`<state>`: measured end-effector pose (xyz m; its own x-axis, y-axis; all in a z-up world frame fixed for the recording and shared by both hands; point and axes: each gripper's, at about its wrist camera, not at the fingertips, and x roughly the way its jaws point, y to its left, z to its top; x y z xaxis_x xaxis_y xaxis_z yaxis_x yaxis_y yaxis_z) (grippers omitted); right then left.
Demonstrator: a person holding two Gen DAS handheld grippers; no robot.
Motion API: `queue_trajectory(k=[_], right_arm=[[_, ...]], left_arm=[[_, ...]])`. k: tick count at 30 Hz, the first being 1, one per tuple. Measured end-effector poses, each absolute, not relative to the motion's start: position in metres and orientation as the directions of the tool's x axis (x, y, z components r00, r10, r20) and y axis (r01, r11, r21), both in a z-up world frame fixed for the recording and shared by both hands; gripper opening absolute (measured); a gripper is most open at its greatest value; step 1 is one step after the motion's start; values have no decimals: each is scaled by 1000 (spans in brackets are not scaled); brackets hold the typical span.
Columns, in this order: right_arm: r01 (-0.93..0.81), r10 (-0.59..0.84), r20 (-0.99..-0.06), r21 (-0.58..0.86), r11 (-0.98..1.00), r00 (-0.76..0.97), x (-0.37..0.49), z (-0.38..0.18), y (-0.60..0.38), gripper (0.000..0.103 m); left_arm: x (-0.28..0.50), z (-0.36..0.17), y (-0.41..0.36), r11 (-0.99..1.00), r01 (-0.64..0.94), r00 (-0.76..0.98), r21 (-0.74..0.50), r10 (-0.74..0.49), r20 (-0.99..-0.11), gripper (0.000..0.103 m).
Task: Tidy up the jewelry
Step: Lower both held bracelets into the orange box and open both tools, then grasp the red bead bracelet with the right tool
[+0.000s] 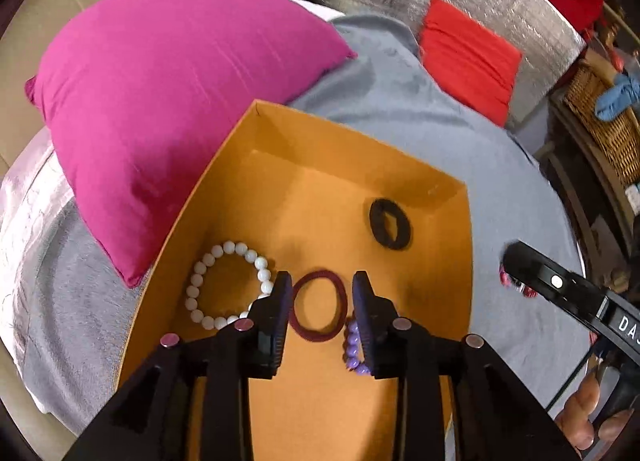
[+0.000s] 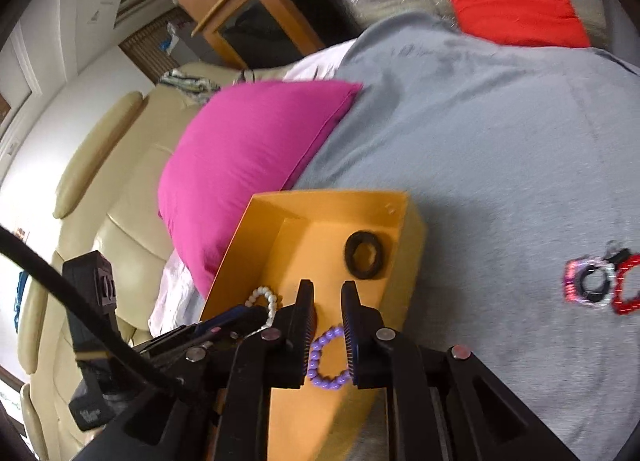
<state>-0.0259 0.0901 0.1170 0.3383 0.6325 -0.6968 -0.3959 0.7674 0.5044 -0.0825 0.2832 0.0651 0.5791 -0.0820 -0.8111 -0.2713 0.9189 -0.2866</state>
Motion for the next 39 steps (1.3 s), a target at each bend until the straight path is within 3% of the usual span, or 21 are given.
queue_trajectory(k=[5,7,10,14,20,25,33,38,39], right_arm=[[-362,620,-670,505,783,407,-27,127,41,16],[-324,604,-663,510,797,442,-26,128,9,16],[-248,574,-655,527,813,492,-24,128,-41,17],[-139,530,-642,556,819,555,-23,124,-107,34],[-13,476,-641,588,809,603,-26,106,-182,35],[14,475,-677,582,813,563,-16,85,-190,35],[55,404,-798,475,878,448,21,47,-166,35],[16,289,-823,340,940,490,35,45,-144,35],[-4,262,-824,301,954,501,34,45,-139,31]], left_arm=[[-83,86,274,925,-265,642,-271,-40,-765,40],[-83,95,267,932,-259,671,-252,-14,-742,49],[-82,108,252,949,-246,708,-198,36,-705,53],[-79,121,227,968,-209,749,-136,68,-659,61],[-70,132,187,986,-134,786,-97,46,-617,62],[-55,129,149,995,-82,777,-60,26,-629,62],[-32,111,105,1000,-10,737,-20,-6,-676,62],[-18,98,90,1000,5,706,-13,-13,-709,62],[-15,94,88,1000,8,699,-13,-14,-715,62]])
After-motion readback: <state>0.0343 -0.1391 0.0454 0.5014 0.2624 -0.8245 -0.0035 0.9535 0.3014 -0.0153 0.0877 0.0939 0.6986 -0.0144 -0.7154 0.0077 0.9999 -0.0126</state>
